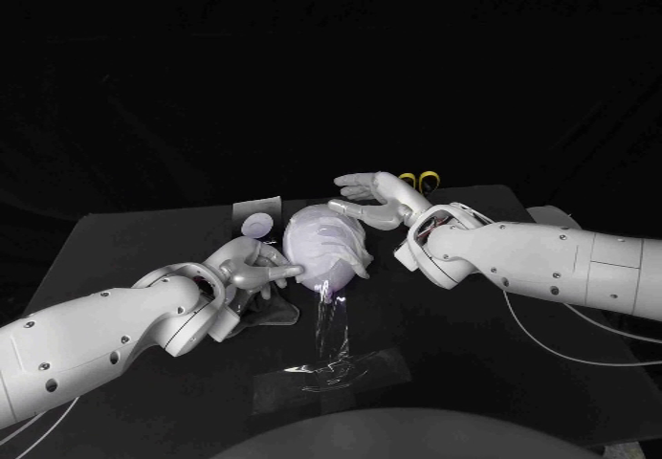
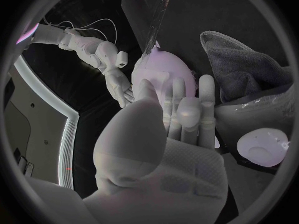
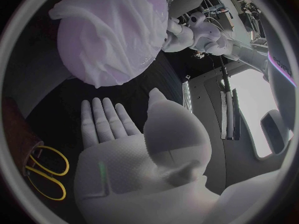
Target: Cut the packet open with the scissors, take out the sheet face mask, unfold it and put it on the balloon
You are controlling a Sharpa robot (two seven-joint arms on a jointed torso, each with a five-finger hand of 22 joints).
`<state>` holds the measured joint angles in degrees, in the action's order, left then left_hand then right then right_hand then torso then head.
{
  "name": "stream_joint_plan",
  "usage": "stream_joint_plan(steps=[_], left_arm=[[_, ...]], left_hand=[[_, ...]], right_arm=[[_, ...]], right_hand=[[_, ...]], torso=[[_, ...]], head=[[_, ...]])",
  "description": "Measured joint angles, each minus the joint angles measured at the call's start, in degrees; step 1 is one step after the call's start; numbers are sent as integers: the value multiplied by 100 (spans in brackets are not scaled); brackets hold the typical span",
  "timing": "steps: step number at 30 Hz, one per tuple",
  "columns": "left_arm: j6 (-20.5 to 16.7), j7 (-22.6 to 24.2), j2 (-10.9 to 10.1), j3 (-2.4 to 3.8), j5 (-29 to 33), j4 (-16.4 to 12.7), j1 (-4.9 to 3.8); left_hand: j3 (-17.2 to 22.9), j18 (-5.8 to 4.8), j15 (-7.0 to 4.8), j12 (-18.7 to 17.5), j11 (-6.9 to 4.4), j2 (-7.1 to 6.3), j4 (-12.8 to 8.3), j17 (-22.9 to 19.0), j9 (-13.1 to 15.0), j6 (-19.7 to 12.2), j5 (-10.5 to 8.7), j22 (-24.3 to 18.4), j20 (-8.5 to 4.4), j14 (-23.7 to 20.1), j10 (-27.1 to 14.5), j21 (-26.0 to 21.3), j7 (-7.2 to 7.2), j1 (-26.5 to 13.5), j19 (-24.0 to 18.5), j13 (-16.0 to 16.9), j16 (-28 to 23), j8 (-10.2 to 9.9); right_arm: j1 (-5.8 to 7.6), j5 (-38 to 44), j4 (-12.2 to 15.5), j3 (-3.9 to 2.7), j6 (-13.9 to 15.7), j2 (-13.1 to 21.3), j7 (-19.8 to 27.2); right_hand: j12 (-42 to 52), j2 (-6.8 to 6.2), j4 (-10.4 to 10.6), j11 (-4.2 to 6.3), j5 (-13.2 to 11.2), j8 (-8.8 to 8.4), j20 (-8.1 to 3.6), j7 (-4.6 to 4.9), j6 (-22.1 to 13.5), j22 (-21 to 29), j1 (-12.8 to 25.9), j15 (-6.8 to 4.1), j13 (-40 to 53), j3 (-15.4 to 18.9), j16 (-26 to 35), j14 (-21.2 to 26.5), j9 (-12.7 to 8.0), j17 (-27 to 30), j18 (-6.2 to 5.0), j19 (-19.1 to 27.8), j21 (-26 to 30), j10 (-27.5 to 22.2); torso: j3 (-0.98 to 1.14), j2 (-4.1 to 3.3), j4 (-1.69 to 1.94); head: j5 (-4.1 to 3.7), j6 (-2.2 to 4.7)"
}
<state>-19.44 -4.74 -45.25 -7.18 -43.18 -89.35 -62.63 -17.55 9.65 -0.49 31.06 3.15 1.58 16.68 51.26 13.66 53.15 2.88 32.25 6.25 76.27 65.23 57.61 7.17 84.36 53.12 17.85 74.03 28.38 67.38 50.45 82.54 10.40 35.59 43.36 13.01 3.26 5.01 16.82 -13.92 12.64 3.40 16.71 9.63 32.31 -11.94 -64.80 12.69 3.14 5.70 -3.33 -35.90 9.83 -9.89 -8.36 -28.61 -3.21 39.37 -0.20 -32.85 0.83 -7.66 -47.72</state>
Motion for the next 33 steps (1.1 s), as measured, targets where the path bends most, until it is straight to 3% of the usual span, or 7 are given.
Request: stream_joint_plan(steps=[16, 27, 29, 33], left_arm=[[182, -185, 19, -1, -114, -19, 2], [197, -252, 55, -2, -141, -37, 4], [191, -261, 59, -2, -142, -38, 4], [167, -284, 68, -2, -135, -40, 5]], left_hand=[[-129, -16, -1, -61, -18, 116, -4, -3, -33, 39, 0, 52, 0, 42, 62, 51, 1, 71, -42, -46, 29, 0], [-240, 21, 2, -163, 2, 146, -13, -157, -68, 60, 0, 77, 0, 40, 82, 87, 21, 101, -81, -106, -22, -35], [-252, 21, 22, -207, 2, 215, 0, -170, -79, 60, 0, 79, 0, 20, 82, 97, 21, 170, -81, -123, -22, -67], [-192, 19, 22, -290, -41, 478, -60, -129, -103, 100, 0, 102, -20, 20, 126, 140, -19, 484, -102, -177, -22, -98]], right_arm=[[-20, -151, -150, 3, -513, -206, -12], [-26, -120, -127, -1, -691, -207, -75], [-28, -107, -117, -2, -707, -207, -89], [-31, -76, -102, -2, -738, -206, -117]], right_hand=[[0, 284, -16, -31, 234, 0, 0, 4, 102, 148, -34, 45, -4, 96, 1, -29, -39, 127, 3, 164, 0, 37], [-1, 306, -1, -32, 300, 0, 0, 24, 122, 162, -56, 51, -3, 111, 11, -33, -52, 148, 4, 164, 0, 36], [-1, 329, -8, -32, 300, 0, 0, 24, 122, 171, -33, 51, -4, 119, 11, -33, -55, 155, 4, 204, 0, 36], [-1, 352, -14, -32, 300, 0, 0, 24, 122, 182, -57, 51, -6, 125, 11, -32, -57, 164, 5, 204, 0, 35]], torso=[[0, -1, -2], [2, 4, -4], [2, 4, -5], [2, 3, -4]], head=[[-1, -17], [15, -29], [15, -29], [11, -40]])
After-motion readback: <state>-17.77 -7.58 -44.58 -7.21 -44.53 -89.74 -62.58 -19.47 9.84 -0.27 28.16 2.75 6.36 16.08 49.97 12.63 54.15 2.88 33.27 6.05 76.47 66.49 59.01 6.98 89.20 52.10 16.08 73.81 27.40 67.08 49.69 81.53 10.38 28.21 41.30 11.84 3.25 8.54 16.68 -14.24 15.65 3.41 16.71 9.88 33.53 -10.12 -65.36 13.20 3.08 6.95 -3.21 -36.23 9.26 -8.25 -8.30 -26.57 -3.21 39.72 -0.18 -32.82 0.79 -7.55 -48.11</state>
